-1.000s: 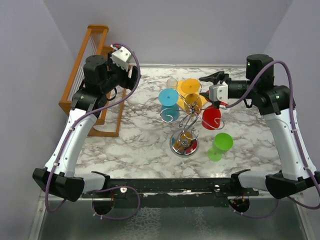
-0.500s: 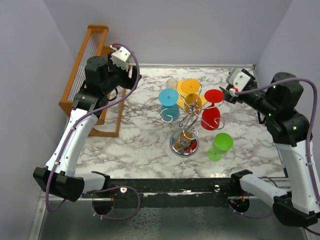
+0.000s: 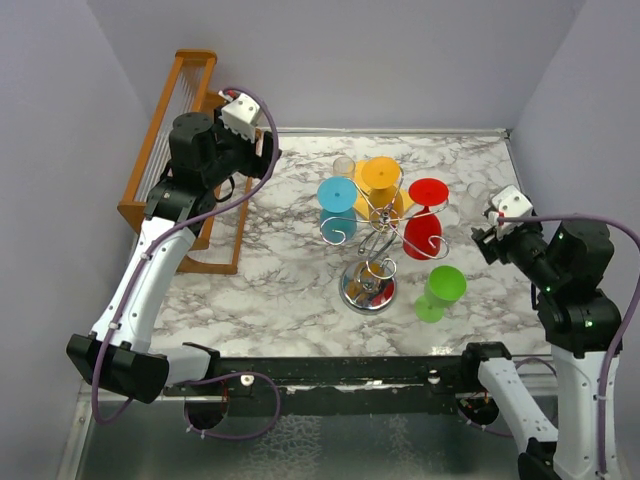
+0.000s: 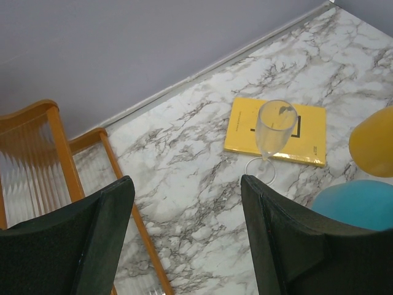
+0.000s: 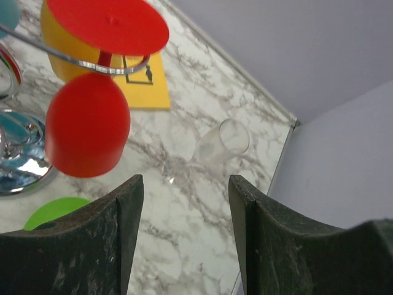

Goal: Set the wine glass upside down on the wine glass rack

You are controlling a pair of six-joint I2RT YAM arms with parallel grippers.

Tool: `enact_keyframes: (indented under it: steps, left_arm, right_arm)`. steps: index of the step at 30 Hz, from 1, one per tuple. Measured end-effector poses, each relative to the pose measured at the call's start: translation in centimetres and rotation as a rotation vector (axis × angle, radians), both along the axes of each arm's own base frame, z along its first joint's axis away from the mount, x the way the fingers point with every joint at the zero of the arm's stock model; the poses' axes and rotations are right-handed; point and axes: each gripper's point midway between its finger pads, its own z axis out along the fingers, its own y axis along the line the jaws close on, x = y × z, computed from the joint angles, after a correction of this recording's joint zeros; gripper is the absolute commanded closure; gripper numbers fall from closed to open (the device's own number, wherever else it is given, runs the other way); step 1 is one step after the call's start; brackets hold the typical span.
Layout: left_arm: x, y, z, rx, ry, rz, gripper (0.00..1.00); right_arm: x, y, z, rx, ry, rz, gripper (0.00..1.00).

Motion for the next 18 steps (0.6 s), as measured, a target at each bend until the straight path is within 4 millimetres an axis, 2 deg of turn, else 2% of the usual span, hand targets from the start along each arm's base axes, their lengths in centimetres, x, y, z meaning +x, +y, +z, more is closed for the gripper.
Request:
enact_keyframes:
  steps: [4,13,15,18]
  left_arm:
    - [0.0,0.0,-0.5,0.002,0.009,0.000,0.27]
    - [0.1,0.0,-0.8,0.004,0.014,0.000,0.27]
    - [0.1,0.0,-0.8,0.004,0.014,0.000,0.27]
    - [0.1,0.0,-0.8,0.004,0.013,0.000,0.27]
  right_arm:
    - [-1.1,-1.0,-3.4,0.038,0.110,-0.059,0.43]
    - [-1.6,-0.9,-13.6,0.104,0.547,-0.116,0.45]
    - [-2.1,-0.8,-14.9,0.105,0.618,-0.121,0.46]
    - [-2.5,-0.8,-15.5,0.107,0.657,-0.124,0.50]
